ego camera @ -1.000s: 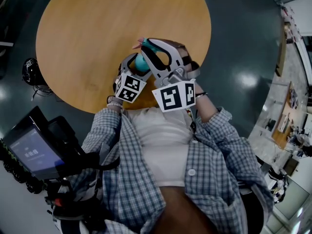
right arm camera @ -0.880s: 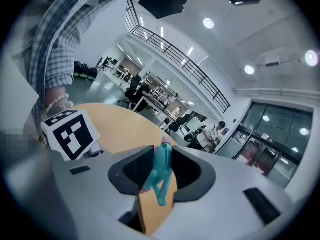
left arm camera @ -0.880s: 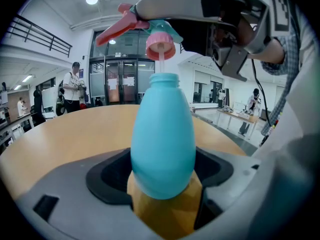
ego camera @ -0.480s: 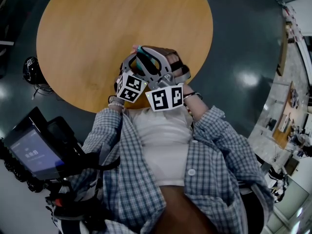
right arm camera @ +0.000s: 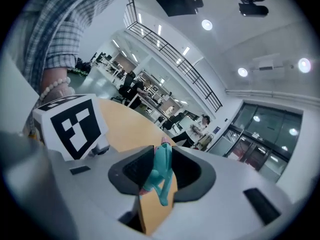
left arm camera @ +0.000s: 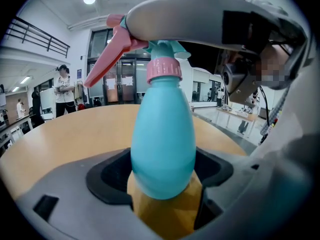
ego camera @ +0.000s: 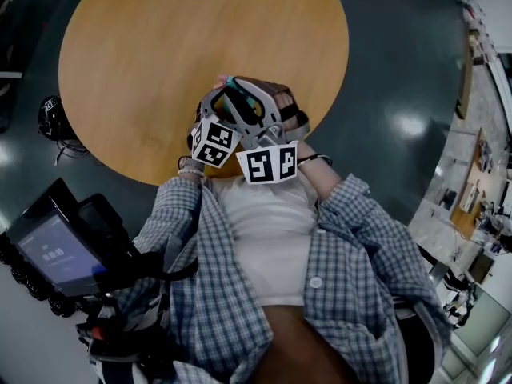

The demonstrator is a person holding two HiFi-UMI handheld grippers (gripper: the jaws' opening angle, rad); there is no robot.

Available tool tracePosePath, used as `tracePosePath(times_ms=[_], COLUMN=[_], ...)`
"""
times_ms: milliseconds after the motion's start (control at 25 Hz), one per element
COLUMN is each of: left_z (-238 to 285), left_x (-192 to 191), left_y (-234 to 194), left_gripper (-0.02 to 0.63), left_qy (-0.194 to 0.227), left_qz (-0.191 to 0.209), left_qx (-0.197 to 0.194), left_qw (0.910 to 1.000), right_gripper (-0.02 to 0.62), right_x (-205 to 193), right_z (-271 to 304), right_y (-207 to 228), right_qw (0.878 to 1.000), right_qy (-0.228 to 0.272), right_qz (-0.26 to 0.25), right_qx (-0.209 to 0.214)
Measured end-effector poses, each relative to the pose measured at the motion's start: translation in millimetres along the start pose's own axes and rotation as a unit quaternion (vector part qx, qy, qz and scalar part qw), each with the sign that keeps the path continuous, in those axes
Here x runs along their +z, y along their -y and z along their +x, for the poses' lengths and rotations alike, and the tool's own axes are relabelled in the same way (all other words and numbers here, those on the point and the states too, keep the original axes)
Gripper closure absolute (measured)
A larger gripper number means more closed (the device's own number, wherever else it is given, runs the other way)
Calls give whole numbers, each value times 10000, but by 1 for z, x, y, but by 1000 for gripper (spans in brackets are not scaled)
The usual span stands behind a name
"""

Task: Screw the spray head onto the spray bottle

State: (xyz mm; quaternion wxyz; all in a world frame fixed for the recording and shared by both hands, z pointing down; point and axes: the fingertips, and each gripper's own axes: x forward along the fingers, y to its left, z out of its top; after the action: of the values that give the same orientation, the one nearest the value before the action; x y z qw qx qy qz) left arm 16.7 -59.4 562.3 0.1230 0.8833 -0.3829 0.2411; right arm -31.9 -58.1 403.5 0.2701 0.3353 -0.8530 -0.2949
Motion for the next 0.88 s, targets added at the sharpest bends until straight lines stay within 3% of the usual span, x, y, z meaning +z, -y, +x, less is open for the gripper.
tracePosePath(times_ms=[160,320,600,880], left_z=[0,0,1,1], left_x=[1,1,2,4], left_y=[0,1,3,3], left_gripper=[222,222,222,222], left_qy=[9,31,65,104], left_qz=[-19,-56,-68,-109], left_qx=[1,-11,-31,-26], left_qw=[10000,10000,10000,9999], right_gripper=[492,492,475,462], right_x=[0,3,5,7], right_z=[0,-3,-5,-15], right_y=[2,-1,-4,3], right_qw=[9995,9997,9969,9935], right_qy=[-136,-126,-253,-263], right_qz=[161,123,516,710], right_qx=[-214,-166,542,855])
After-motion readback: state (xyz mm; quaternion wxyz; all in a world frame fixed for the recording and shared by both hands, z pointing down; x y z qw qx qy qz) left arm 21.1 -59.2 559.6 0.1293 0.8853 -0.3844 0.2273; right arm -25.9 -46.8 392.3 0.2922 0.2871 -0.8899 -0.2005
